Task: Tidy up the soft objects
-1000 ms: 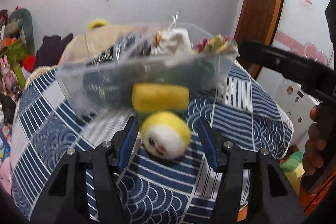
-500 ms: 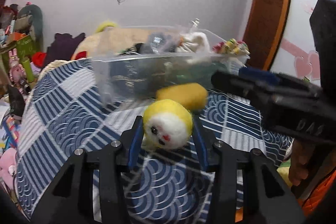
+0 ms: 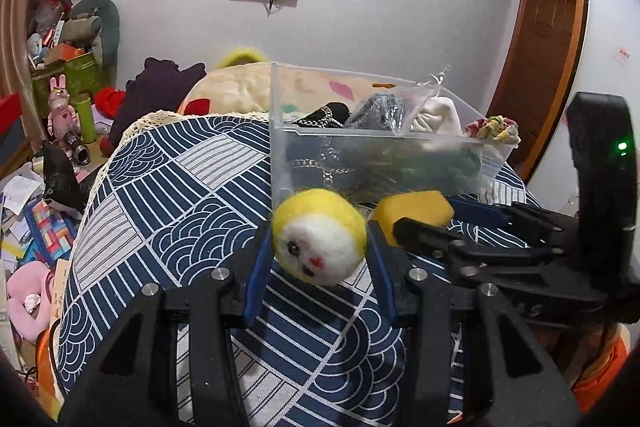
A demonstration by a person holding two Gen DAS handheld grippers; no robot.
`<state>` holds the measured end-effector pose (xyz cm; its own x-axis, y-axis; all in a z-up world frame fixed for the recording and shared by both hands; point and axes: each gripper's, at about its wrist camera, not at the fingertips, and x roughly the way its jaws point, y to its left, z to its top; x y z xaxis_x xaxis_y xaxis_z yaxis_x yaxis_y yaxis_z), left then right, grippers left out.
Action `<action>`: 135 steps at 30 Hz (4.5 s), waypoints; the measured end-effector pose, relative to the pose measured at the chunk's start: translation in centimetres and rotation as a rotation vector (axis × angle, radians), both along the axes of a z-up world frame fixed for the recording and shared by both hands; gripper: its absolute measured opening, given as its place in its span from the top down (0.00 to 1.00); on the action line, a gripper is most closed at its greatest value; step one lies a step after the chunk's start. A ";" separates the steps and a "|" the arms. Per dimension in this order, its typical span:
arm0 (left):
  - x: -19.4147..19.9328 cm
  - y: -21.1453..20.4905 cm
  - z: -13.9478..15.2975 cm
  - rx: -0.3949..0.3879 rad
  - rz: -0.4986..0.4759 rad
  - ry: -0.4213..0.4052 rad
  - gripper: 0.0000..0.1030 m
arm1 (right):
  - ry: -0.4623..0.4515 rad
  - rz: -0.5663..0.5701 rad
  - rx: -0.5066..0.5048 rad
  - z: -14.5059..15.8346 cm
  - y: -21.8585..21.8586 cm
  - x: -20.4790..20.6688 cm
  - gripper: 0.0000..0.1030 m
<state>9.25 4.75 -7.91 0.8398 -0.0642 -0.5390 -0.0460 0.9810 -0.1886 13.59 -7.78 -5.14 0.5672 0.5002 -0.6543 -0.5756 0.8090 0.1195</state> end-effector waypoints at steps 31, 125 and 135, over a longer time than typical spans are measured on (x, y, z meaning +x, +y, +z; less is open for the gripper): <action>-0.1 -0.8 4.8 0.013 -0.011 -0.147 0.56 | -0.249 -0.136 0.091 6.8 -5.2 -2.3 0.53; -5.1 -4.1 10.2 0.106 -0.023 -0.374 0.00 | -0.453 -0.127 0.198 10.0 -8.2 -6.5 0.00; -5.0 -4.1 10.2 0.089 -0.037 -0.364 0.00 | -0.447 -0.127 0.203 10.0 -8.5 -6.4 0.00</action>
<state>4.29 0.60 2.28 0.9755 -0.0642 -0.2106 0.0439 0.9941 -0.0996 7.17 -16.24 4.91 0.8342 0.5008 -0.2307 -0.5048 0.8620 0.0460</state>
